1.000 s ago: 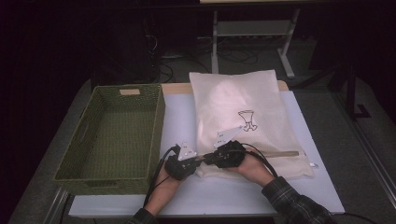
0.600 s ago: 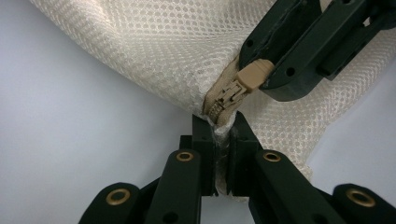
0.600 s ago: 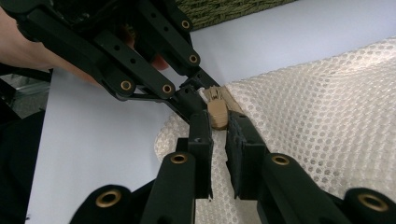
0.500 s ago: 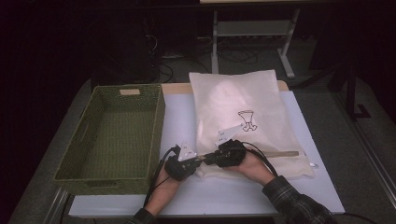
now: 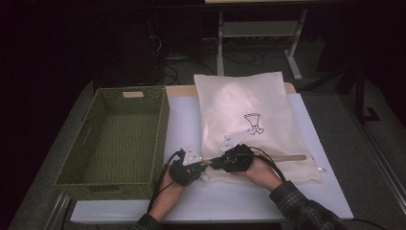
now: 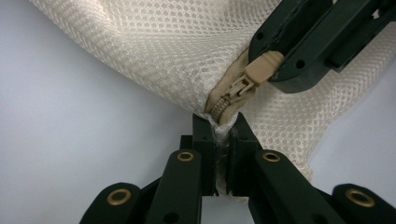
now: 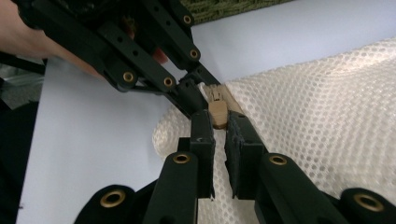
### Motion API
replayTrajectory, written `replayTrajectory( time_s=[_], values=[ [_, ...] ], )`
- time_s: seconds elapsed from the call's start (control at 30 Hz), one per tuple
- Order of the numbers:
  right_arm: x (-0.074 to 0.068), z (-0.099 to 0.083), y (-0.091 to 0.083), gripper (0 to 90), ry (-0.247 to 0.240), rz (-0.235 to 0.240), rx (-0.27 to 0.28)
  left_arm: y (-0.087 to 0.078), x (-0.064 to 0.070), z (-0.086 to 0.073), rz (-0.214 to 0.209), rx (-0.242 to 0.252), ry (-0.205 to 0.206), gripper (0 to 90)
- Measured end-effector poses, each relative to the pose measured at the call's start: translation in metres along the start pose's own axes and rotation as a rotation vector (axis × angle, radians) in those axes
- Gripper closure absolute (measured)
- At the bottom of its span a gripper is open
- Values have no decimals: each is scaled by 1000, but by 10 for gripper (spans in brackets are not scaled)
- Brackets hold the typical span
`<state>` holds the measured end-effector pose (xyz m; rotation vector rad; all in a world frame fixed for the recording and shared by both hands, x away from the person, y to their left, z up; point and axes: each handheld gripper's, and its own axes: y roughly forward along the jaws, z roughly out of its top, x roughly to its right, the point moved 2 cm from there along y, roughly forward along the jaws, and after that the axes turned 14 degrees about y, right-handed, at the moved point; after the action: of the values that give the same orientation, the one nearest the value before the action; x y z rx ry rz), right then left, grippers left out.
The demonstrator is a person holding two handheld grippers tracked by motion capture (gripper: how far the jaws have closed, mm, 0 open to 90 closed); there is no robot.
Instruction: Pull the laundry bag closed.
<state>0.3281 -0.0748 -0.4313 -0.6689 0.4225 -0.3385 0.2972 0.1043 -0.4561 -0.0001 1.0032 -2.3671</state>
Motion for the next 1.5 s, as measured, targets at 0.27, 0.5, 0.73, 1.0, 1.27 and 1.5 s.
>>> replayTrajectory(
  time_s=[0.27,0.5,0.73,1.0,1.27,1.5],
  values=[
    [8,-4,-9,818,-6,-27,1,-3,-4,0,2,21,-50,846],
    [16,-11,-19,818,1,-49,-4,-3,-4,1,-2,26,-59,845],
    [21,-16,-25,817,14,-68,-10,-4,-4,0,0,26,-75,844],
    [26,-21,-35,817,30,-94,-1,-4,-5,-1,-3,24,-79,843],
    [29,-25,-43,817,43,-115,6,-4,-6,-2,-7,21,-82,841],
    [32,-30,-49,816,55,-124,12,-3,-5,-2,-7,17,-84,840]
  ],
)
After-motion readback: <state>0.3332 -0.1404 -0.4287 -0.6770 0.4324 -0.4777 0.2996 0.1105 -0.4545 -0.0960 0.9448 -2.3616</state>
